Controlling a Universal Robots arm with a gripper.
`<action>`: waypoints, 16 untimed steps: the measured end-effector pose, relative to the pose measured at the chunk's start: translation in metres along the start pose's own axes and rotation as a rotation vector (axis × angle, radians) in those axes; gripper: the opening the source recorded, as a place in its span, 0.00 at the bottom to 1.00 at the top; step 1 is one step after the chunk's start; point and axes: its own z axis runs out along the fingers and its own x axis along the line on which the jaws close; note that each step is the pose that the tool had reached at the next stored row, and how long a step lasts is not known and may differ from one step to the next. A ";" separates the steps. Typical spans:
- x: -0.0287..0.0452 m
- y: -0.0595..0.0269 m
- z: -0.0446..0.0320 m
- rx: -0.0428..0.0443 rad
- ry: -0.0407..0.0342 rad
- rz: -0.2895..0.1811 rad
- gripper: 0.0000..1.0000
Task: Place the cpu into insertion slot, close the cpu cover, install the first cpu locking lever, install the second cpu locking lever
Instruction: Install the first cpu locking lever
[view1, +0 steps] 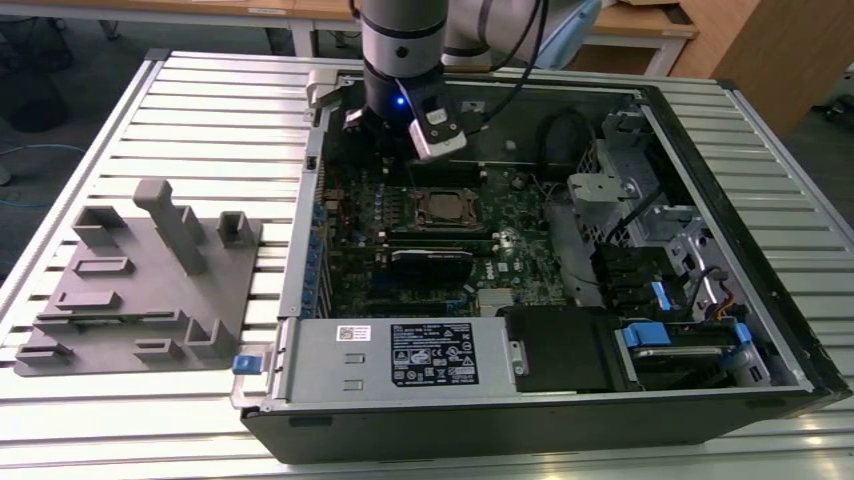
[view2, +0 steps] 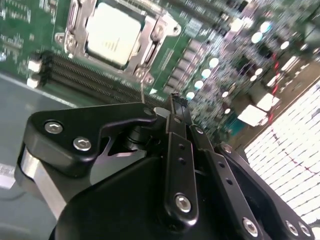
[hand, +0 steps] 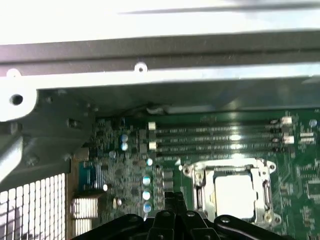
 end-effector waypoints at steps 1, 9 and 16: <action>0.0000 -0.0001 0.0000 -0.0151 0.0008 0.000 0.10; 0.0001 -0.0003 0.0001 -0.0297 0.0019 0.000 0.10; 0.0013 -0.0004 0.0009 -0.0298 0.0018 0.001 0.10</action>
